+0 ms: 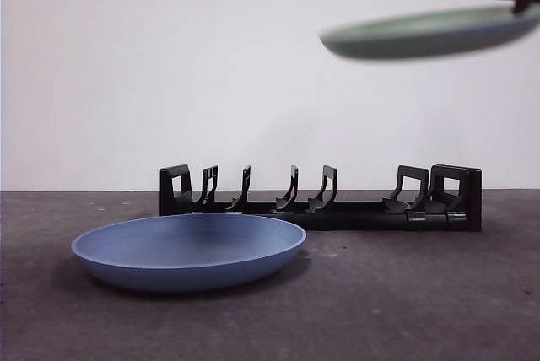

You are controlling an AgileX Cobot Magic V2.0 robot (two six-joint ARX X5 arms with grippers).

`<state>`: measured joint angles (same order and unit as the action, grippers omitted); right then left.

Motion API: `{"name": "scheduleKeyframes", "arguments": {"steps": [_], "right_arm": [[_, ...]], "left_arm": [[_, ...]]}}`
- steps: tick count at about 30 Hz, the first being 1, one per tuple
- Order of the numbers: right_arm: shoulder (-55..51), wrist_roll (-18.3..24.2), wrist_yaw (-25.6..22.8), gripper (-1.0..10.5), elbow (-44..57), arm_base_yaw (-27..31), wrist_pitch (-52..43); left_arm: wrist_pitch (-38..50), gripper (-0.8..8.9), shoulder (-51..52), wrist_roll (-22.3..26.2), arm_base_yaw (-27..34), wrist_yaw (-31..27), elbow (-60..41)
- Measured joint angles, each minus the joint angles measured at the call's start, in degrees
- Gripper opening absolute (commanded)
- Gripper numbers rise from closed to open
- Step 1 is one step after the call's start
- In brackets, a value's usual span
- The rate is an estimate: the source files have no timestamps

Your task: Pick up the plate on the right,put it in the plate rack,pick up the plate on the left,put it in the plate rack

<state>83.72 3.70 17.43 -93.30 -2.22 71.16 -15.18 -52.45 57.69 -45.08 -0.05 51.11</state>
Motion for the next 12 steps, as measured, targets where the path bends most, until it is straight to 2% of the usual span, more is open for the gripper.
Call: {"name": "scheduleKeyframes", "arguments": {"steps": [5,12], "right_arm": [[0.0,-1.0,0.6,-0.1,-4.5,-5.3,-0.1],[0.0,-1.8,0.7,-0.1,-6.9,-11.8,1.2]], "left_arm": [[0.9,6.29,-0.5,7.8,-1.0,-1.1,0.0],[1.0,6.28,-4.0,17.4,-4.2,-7.3,0.0]]}}
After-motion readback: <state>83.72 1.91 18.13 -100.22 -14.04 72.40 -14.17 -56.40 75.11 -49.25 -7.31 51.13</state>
